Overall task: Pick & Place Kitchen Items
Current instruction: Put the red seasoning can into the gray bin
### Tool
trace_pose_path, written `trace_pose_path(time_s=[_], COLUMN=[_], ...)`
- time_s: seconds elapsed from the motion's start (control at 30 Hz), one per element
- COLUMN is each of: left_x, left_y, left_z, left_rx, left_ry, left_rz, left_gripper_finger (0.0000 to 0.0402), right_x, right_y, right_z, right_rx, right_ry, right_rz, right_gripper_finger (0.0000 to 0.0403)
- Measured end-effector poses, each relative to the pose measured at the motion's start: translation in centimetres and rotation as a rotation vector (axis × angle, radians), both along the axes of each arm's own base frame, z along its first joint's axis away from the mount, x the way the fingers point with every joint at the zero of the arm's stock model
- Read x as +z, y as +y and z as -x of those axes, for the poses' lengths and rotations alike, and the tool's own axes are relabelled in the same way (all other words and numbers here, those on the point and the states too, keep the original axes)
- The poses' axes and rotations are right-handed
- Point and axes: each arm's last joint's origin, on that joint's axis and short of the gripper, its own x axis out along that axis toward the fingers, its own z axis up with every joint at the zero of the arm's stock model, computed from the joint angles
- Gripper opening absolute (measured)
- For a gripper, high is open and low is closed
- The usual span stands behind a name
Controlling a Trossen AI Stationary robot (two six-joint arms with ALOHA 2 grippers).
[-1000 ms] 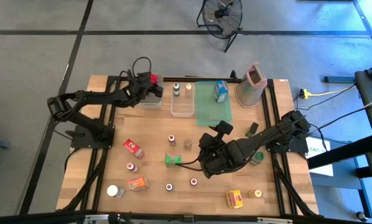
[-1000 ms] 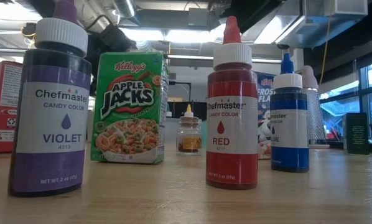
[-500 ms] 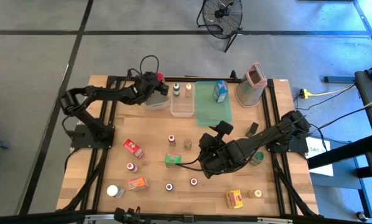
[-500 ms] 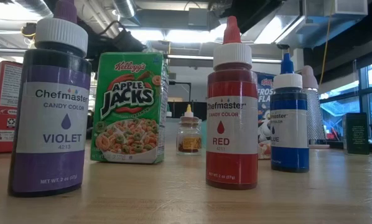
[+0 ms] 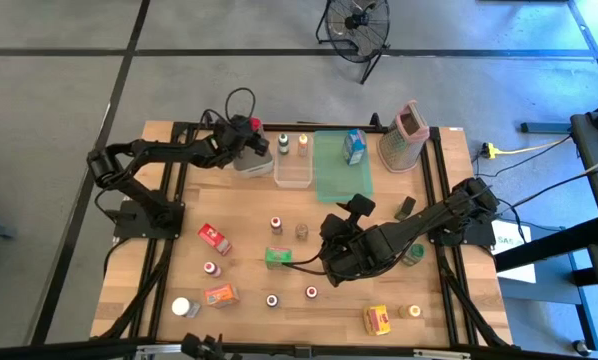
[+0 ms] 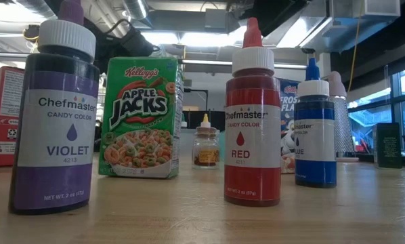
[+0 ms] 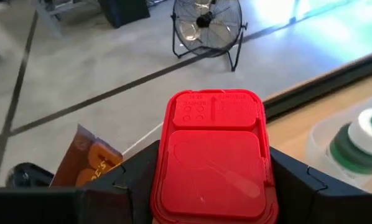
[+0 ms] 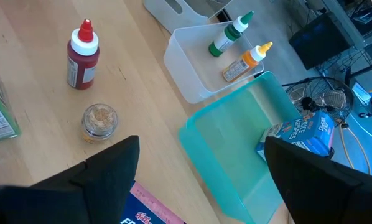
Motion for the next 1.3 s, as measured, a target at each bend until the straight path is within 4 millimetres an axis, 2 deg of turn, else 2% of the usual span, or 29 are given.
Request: trace_pose_path(time_s=[0.3,0.8,1.3], left_x=[0.0,-0.2,-0.2], left_y=[0.8,3.0,3.0], left_z=[0.6,2.3,2.3], left_rx=[-0.105,-0.246,-0.320], left_ry=[0.124,0.100,0.150], left_rz=[-0.016,0.050,0.033], left_gripper_finger=[0.0217,0.0217,0.0225], right_x=[0.0,0.0,0.0], right_y=[0.0,0.0,-0.1], right_z=[0.0,-0.1,-0.2], right_rx=[0.000,0.000,-0.006], right_ry=[-0.005,-0.007,-0.017], right_rz=[-0.003,-0.004,-0.009], right_gripper_finger=[0.0347,0.0347,0.0347])
